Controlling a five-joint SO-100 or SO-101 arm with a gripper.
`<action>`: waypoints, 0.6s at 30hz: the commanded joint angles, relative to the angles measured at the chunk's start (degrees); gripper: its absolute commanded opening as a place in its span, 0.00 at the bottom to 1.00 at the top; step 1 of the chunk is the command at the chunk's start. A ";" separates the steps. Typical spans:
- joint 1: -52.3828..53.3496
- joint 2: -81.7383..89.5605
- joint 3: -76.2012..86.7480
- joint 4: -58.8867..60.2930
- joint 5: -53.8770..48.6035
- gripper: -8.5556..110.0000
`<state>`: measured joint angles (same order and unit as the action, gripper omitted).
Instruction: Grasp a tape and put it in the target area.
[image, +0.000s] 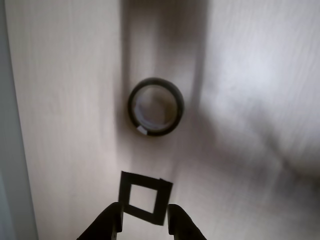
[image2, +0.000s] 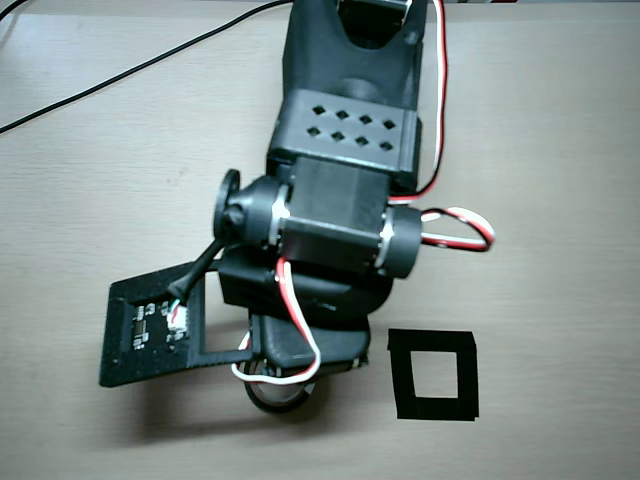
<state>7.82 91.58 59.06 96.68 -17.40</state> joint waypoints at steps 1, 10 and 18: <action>3.43 0.26 -0.70 -0.35 -4.57 0.15; 3.34 0.26 -0.70 -0.35 -4.48 0.15; 4.39 2.46 0.62 -0.18 -5.36 0.15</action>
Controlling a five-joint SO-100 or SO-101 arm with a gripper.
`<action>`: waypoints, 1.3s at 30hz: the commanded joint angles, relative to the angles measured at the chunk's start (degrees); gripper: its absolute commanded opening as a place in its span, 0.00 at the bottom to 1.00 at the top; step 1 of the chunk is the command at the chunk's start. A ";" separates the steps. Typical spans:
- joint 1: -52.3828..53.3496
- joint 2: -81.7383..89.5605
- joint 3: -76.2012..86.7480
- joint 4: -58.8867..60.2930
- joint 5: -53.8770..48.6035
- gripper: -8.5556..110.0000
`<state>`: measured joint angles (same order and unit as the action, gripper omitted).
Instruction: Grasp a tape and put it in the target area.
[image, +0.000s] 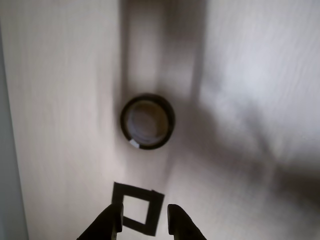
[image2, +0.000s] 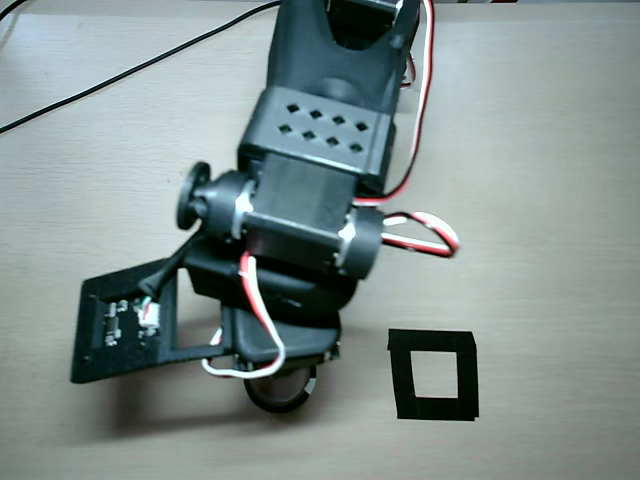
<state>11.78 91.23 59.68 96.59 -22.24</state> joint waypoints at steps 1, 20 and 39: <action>0.53 3.25 0.35 -0.09 -0.62 0.15; 0.26 8.70 7.65 0.18 -0.88 0.16; -0.62 7.12 25.49 -12.57 -8.26 0.20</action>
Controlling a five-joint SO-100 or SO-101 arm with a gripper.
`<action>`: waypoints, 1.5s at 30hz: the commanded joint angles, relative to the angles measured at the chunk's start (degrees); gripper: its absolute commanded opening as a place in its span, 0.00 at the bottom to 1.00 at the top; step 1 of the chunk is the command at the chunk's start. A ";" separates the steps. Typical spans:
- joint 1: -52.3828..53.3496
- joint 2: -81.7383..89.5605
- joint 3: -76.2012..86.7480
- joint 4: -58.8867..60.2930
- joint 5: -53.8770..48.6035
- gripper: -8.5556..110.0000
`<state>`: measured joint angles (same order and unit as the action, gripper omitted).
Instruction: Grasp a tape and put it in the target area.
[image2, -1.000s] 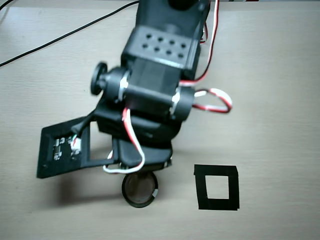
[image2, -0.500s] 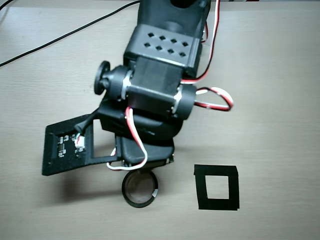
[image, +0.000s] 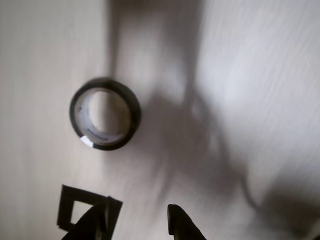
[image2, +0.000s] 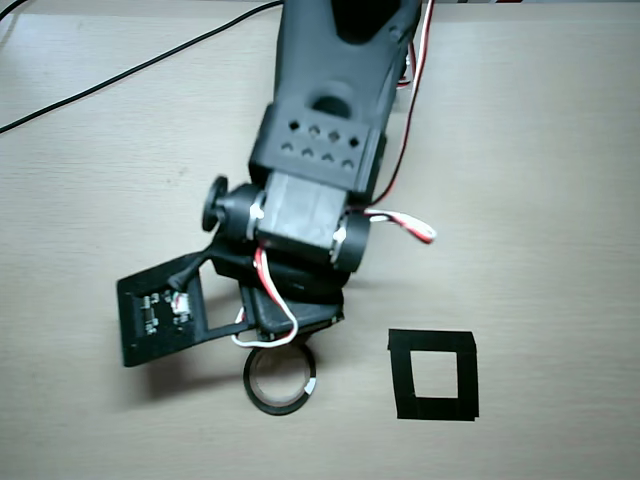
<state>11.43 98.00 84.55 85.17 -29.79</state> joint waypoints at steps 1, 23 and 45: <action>-0.44 -0.18 1.14 -1.76 -0.88 0.20; 2.46 -23.91 -10.02 -10.90 -7.21 0.20; 1.93 -33.22 -21.71 -6.86 -7.65 0.07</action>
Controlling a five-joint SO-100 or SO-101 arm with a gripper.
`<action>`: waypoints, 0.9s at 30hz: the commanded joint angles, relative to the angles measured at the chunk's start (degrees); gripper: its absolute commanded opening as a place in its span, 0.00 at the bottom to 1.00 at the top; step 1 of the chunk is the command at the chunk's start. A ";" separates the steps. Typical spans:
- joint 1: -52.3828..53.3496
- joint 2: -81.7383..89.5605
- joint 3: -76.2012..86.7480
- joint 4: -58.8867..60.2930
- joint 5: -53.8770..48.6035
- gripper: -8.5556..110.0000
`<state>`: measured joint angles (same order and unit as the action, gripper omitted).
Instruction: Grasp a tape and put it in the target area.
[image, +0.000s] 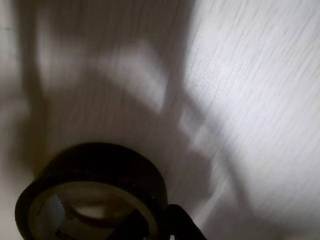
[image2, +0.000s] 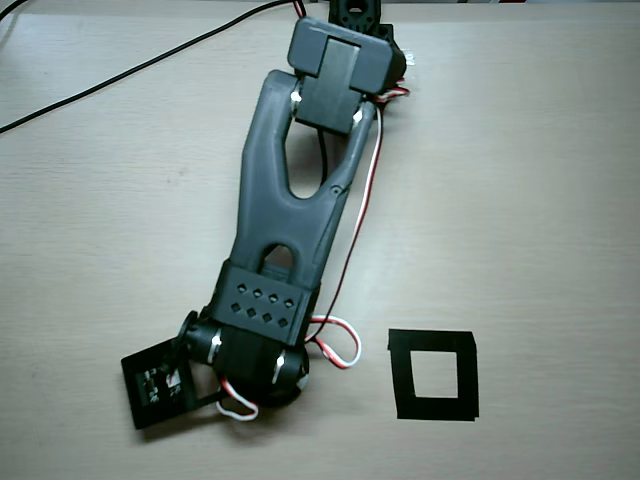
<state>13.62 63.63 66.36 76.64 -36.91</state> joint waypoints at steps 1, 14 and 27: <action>-0.53 1.67 -4.48 3.16 -0.53 0.07; -20.65 18.98 -4.57 14.50 6.86 0.07; -30.15 3.69 -14.77 13.62 8.70 0.07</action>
<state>-16.08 68.29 55.99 90.70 -27.86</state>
